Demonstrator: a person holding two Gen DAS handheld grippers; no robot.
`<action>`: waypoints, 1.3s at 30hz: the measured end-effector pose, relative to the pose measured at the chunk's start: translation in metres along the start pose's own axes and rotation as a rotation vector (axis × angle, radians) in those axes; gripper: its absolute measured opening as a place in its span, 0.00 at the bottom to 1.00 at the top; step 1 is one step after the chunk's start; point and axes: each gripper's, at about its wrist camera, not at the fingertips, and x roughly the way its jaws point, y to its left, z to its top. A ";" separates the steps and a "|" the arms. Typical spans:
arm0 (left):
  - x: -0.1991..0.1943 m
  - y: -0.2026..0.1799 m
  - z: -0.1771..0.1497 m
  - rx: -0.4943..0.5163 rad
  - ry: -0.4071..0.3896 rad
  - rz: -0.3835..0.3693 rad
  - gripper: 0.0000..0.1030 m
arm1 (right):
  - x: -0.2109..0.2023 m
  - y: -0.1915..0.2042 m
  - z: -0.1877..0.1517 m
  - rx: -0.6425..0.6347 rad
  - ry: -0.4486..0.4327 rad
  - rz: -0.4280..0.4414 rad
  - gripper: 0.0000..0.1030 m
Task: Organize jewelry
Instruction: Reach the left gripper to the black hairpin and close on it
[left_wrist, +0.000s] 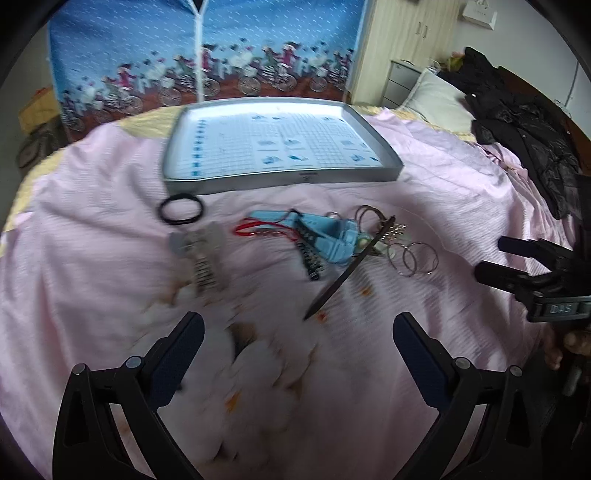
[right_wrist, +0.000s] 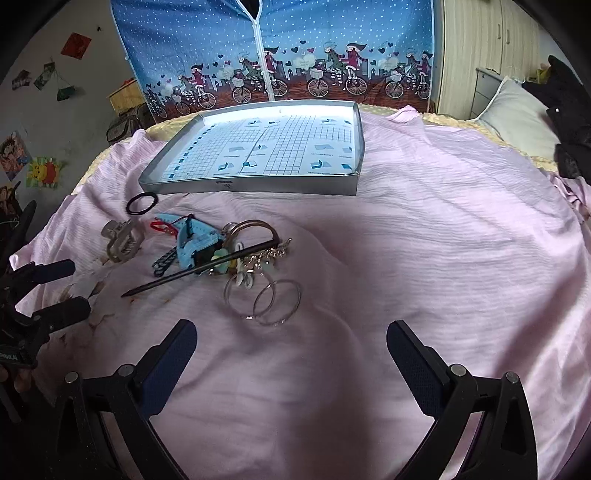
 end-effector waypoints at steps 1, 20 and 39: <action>0.005 -0.001 0.004 0.010 0.005 -0.013 0.92 | 0.004 -0.001 0.002 0.001 0.004 0.006 0.91; 0.080 -0.040 0.037 0.247 0.059 -0.197 0.40 | 0.050 -0.009 0.015 0.004 0.075 0.150 0.40; 0.103 -0.018 0.044 -0.018 0.254 -0.360 0.08 | 0.074 -0.015 0.012 0.057 0.199 0.187 0.19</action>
